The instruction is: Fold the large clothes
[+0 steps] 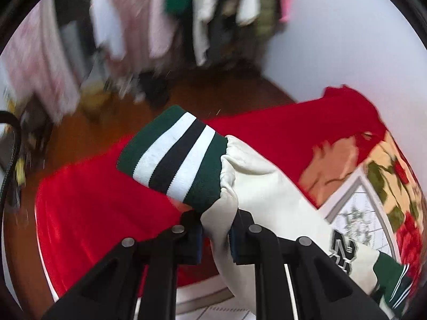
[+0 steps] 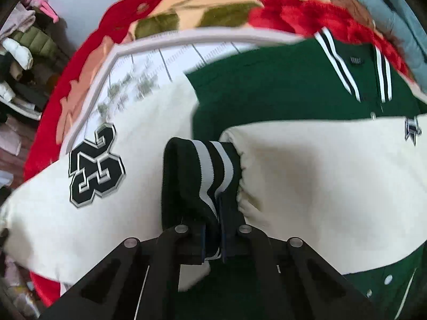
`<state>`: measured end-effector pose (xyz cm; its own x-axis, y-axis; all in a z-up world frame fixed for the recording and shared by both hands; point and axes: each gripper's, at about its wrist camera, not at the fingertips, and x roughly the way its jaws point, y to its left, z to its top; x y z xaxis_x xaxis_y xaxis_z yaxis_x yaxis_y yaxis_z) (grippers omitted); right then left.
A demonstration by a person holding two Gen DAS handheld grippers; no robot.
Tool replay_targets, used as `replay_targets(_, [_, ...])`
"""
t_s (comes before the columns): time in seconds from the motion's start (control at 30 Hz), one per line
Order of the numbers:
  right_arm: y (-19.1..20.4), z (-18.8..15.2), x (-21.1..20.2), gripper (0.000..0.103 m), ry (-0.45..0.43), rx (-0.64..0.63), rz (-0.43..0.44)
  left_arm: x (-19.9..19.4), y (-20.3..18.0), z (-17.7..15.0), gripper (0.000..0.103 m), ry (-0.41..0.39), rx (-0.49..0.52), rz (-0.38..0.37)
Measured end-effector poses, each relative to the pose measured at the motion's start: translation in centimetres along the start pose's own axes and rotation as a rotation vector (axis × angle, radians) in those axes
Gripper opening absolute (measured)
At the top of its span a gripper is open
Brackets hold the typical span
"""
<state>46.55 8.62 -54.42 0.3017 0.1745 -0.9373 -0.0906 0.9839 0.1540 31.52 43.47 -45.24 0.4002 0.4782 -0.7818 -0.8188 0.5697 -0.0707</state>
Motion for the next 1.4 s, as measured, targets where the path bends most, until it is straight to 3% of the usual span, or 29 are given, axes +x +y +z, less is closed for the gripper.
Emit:
replay_targets(0.07, [1.1, 0.2, 2.0, 0.01, 0.085, -0.041, -0.019, -1.6, -2.1, 0.8, 0.012, -0.055, 0.088, -0.014])
replay_targets(0.13, [0.3, 0.7, 3.0, 0.016, 0.167, 0.028, -0.006, -3.1, -3.2, 0.9, 0.012, -0.091, 0.15, -0.023])
replay_targets(0.23, [-1.7, 1.4, 0.7, 0.056, 0.17, 0.079, 0.033, -5.7, -6.2, 0.7, 0.011, -0.159, 0.255, -0.046])
replay_targets(0.27, [-2.3, 1.4, -0.3, 0.079, 0.156, 0.085, 0.025, -6.7, -7.3, 0.4, 0.011, -0.18, 0.284, -0.054])
replay_targets(0.3, [-3.2, 1.3, -1.4, 0.091, 0.139, 0.086, -0.012, -7.6, -8.3, 0.1, 0.011, -0.2, 0.307, -0.059])
replay_targets(0.47, [-8.8, 0.2, -5.0, 0.091, 0.095, 0.112, -0.089, -12.9, -14.7, -2.5, 0.011, -0.289, 0.452, -0.123])
replay_targets(0.6, [-16.2, -1.0, -7.0, 0.091, 0.088, 0.219, -0.126, -17.3, -21.6, -7.4, 0.009, -0.314, 0.599, -0.229])
replay_targets(0.7, [-23.4, -3.4, -8.9, 0.091, 0.086, 0.332, -0.134, -20.3, -27.2, -13.2, 0.009, -0.284, 0.711, -0.334])
replay_targets(0.83, [-32.7, -8.0, -11.2, 0.091, 0.094, 0.475, -0.157, -23.6, -34.9, -22.4, 0.009, -0.181, 0.845, -0.484])
replay_targets(0.97, [-40.9, -12.6, -12.4, 0.091, 0.116, 0.572, -0.2, -26.5, -41.6, -32.1, 0.008, -0.095, 1.001, -0.585])
replay_targets(1.07, [-45.4, -15.2, -12.9, 0.091, 0.133, 0.628, -0.219, -27.4, -44.4, -37.7, 0.009, -0.077, 1.113, -0.589])
replay_targets(1.17, [-48.6, -17.1, -13.5, 0.091, 0.145, 0.661, -0.231, -26.6, -46.7, -42.1, 0.015, 0.014, 1.22, -0.548])
replay_targets(1.3, [-51.6, -18.6, -14.6, 0.091, 0.129, 0.744, -0.231, -25.5, -46.8, -43.5, 0.017, 0.102, 1.247, -0.505])
replay_targets(1.33, [-52.0, -18.8, -15.0, 0.091, 0.126, 0.752, -0.221, -25.3, -46.7, -43.2, 0.02, 0.127, 1.235, -0.513])
replay_targets(1.37, [-52.4, -19.0, -15.5, 0.091, 0.121, 0.762, -0.207, -24.9, -46.4, -42.6, 0.042, 0.157, 1.229, -0.52])
replay_targets(1.4, [-52.7, -19.1, -16.0, 0.091, 0.116, 0.77, -0.193, -24.7, -46.4, -42.4, 0.088, 0.185, 1.22, -0.529])
